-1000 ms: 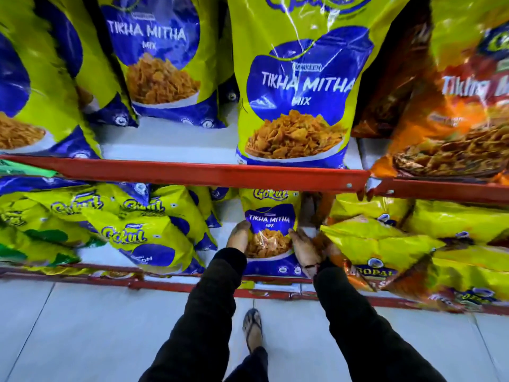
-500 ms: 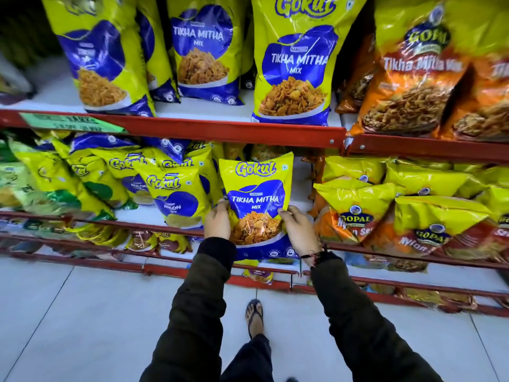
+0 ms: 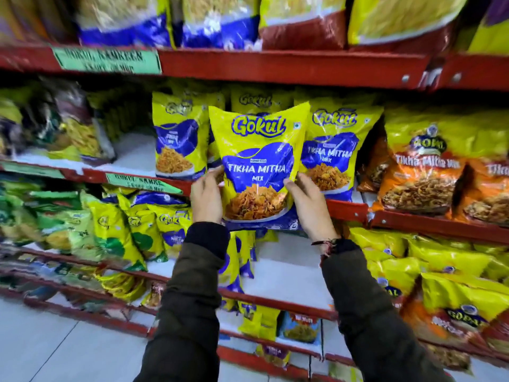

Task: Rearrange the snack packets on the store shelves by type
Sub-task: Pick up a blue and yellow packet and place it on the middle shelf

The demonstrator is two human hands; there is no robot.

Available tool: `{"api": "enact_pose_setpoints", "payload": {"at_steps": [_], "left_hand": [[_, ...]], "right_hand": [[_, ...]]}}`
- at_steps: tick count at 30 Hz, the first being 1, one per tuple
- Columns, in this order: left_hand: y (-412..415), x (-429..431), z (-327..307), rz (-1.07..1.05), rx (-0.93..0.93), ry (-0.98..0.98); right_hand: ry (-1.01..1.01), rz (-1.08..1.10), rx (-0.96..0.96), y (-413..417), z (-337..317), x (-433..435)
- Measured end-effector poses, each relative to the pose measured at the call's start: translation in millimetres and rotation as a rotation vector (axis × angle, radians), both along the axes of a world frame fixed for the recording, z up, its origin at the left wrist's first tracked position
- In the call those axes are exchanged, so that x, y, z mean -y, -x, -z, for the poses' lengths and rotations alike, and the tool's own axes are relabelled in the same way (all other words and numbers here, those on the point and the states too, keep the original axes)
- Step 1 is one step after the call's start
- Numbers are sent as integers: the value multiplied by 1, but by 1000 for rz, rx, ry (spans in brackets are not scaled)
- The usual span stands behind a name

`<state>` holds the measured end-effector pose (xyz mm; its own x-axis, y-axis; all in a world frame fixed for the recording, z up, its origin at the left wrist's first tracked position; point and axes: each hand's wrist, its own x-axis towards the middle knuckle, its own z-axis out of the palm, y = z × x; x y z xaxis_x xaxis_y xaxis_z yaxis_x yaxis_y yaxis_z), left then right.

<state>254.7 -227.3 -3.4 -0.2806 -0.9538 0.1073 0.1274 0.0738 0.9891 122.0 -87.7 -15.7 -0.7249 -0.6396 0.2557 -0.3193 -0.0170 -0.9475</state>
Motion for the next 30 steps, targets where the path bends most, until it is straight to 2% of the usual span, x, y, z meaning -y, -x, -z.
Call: {"api": "enact_pose_setpoints", "payload": {"at_steps": [4, 9, 13, 15, 17, 20, 24, 26, 30], "left_hand": [[30, 46, -28, 57, -83, 98], [60, 103, -22, 156, -264, -1], [76, 134, 2, 261, -215, -113], [85, 142, 15, 335, -109, -125], [88, 143, 24, 343, 62, 17], [88, 147, 22, 282, 123, 146], [91, 158, -2, 257, 116, 60], [97, 163, -15, 318, -7, 13], [110, 171, -26, 283, -108, 103]], "right_hand": [[70, 52, -80, 23, -27, 48], [120, 89, -125, 34, -24, 98], [59, 142, -90, 42, -4, 122], [6, 191, -50, 49, 7, 130], [-42, 233, -32, 54, 16, 134], [-73, 273, -23, 63, 16, 139], [100, 334, 13, 75, -4, 146], [161, 336, 46, 80, -18, 149], [255, 397, -16, 90, -33, 149]]}}
